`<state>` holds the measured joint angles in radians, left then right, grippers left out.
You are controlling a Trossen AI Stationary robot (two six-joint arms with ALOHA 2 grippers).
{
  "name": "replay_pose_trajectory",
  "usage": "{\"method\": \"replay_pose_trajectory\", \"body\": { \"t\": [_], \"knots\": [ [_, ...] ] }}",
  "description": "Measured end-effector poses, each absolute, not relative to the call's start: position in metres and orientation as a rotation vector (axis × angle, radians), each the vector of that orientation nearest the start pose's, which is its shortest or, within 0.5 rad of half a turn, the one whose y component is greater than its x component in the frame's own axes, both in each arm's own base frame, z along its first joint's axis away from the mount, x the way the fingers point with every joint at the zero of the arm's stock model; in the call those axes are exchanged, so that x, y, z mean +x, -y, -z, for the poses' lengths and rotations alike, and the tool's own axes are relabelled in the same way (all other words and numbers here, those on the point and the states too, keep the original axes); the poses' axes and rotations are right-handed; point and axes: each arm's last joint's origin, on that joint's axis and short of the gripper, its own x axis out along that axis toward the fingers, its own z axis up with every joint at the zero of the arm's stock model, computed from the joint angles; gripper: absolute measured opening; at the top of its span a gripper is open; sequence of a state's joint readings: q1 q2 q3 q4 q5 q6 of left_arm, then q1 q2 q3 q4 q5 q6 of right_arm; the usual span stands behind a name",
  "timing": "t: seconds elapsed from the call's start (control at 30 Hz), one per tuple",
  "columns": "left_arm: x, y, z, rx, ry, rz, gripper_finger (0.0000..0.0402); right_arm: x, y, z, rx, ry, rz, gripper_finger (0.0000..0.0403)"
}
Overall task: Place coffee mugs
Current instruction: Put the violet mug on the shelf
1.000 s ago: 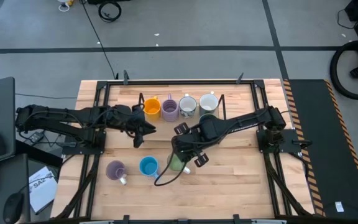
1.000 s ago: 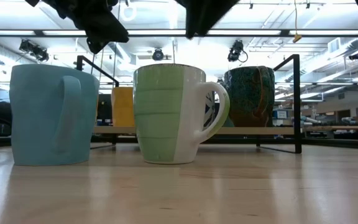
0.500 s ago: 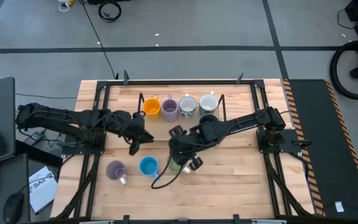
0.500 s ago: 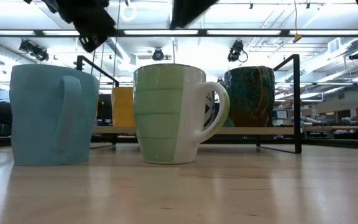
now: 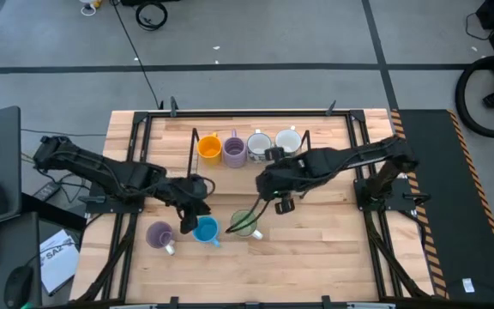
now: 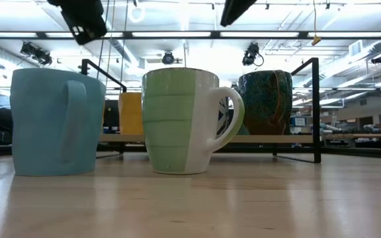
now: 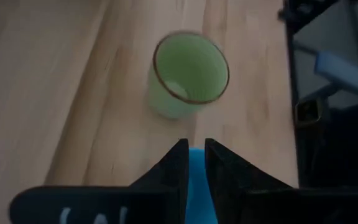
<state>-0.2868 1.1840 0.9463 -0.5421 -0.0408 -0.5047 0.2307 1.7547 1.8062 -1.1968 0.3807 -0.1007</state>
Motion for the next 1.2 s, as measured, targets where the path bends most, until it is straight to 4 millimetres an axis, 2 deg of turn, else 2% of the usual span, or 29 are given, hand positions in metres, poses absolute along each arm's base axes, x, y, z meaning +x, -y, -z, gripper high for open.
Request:
{"method": "replay_pose_trajectory", "body": {
  "t": [0.13, 0.27, 0.4, 0.6, 0.8, 0.9, 1.03, 1.2],
  "knots": [
    [0.239, 0.075, -0.286, -0.27, -0.922, 0.037, 0.0053, 0.326, -0.072, -0.344, -0.396, -1.034, 0.079, 0.0128],
    [0.244, 0.078, -0.285, -0.234, -0.969, 0.035, 0.0058, 0.313, -0.073, -0.328, -0.376, -0.99, 0.077, 0.0128],
    [0.246, 0.076, -0.28, -0.249, -0.991, 0.012, 0.0086, 0.304, -0.073, -0.312, -0.36, -0.937, 0.069, 0.0128],
    [0.248, 0.073, -0.276, -0.312, -1.045, 0.0, 0.0139, 0.305, -0.075, -0.3, -0.294, -0.921, 0.001, 0.0128],
    [0.235, 0.085, -0.272, -0.431, -1.214, 0.127, 0.0148, 0.307, -0.077, -0.294, -0.312, -0.939, 0.013, 0.0128],
    [0.225, 0.092, -0.27, -0.487, -1.323, 0.125, 0.0148, 0.306, -0.077, -0.293, -0.324, -0.951, 0.025, 0.0128],
    [0.207, 0.1, -0.265, -0.5, -1.465, -0.003, 0.0148, 0.307, -0.076, -0.294, -0.334, -0.946, 0.026, 0.0128],
    [0.185, 0.113, -0.263, -0.407, -1.489, -0.218, 0.0148, 0.309, -0.077, -0.295, -0.37, -0.917, 0.003, 0.0128]
  ]
}}
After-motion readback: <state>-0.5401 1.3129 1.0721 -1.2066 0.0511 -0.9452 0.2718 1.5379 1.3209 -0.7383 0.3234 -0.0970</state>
